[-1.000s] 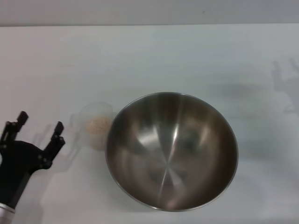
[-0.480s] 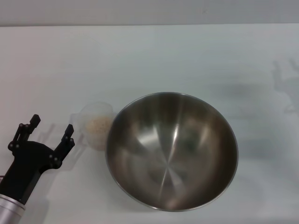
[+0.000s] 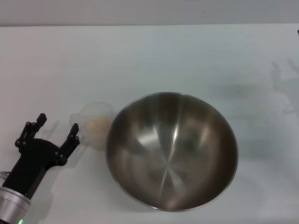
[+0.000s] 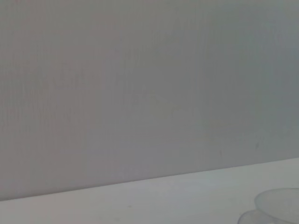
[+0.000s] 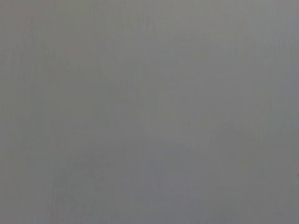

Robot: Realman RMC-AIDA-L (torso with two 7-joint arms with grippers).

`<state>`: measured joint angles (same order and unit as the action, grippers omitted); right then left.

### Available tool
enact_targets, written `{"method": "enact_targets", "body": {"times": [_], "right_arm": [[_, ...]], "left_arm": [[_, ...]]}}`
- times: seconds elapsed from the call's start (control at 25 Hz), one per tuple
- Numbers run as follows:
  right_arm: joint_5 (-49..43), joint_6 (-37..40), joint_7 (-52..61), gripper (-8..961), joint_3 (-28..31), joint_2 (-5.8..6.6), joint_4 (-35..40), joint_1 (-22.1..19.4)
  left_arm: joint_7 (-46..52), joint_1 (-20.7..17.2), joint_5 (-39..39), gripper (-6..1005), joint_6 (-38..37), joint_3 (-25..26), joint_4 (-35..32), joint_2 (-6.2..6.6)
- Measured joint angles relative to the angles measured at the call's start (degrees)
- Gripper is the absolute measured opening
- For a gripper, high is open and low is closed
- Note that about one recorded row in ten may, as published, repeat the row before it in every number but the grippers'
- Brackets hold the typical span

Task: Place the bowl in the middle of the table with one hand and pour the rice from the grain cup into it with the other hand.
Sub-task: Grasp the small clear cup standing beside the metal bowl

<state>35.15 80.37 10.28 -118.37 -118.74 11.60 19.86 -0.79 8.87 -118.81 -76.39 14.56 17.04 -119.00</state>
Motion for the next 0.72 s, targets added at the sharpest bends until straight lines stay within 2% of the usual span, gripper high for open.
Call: {"method": "enact_targets", "body": {"times": [0.72], "right_arm": [[-0.1, -0.1, 0.1, 436, 0.0, 0.00, 0.0, 0.0]], "left_arm": [[0.0, 2.6, 0.1, 794, 2.7, 2.2, -0.4, 0.00]]}}
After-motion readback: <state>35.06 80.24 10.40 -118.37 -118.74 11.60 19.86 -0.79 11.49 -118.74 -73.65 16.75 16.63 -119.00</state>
